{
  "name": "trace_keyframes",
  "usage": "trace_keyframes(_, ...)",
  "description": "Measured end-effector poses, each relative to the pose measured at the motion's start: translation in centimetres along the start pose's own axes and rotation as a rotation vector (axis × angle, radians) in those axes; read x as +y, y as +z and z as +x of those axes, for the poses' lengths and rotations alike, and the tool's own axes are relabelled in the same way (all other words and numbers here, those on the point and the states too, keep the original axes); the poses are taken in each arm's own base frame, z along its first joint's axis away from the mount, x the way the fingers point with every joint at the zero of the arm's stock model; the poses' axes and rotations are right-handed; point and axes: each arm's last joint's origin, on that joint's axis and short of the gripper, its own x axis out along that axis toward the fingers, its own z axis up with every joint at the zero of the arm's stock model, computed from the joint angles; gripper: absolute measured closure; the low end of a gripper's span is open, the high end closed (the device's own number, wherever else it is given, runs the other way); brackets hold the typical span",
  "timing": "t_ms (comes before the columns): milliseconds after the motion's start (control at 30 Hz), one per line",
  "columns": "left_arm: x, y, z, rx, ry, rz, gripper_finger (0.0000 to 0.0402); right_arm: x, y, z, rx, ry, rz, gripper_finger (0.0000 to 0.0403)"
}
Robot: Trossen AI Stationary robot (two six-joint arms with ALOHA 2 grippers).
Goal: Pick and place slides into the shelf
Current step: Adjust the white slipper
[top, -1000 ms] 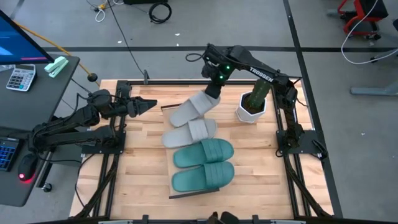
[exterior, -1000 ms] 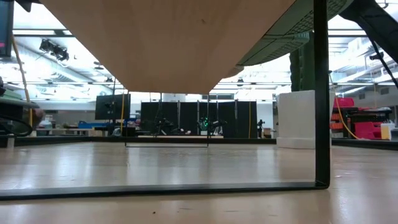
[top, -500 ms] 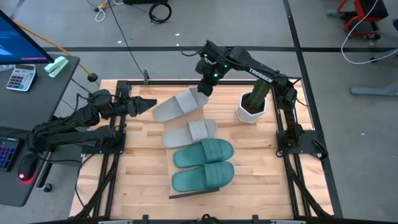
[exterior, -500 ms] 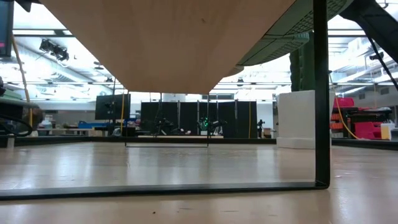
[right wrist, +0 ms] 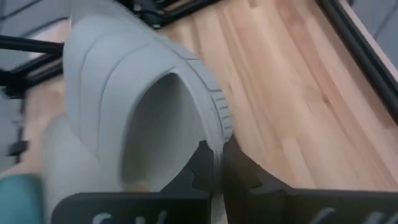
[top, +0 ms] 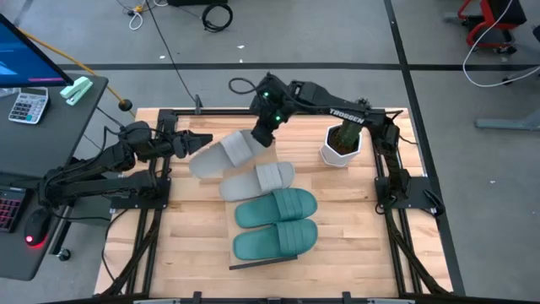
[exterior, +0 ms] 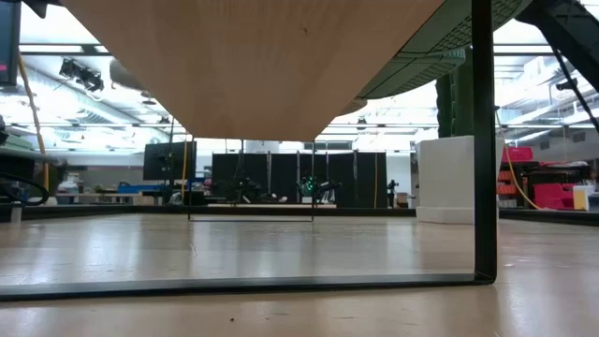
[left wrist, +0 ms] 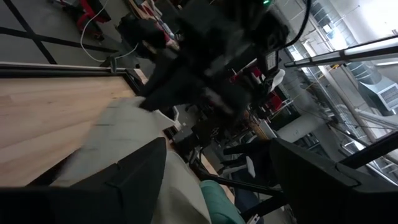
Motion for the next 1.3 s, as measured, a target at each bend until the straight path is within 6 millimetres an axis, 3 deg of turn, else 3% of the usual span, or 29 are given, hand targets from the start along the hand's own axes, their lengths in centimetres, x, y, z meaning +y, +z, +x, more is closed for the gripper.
trace_keyframes(267,0.0,0.0,0.0,0.000,-0.001,0.000,0.0108,-1.1,-2.0,2.1,0.100,-0.021,0.066,0.0389)
trace_keyframes(867,0.0,0.0,0.0,0.000,0.000,0.003,0.0108,-1.4,-3.6,1.5,0.275,0.056,0.128,0.0389)
trace_keyframes(1300,0.0,0.0,0.0,0.000,0.000,0.003,0.0108,-0.9,-4.2,1.5,0.332,-0.057,0.093,0.0389)
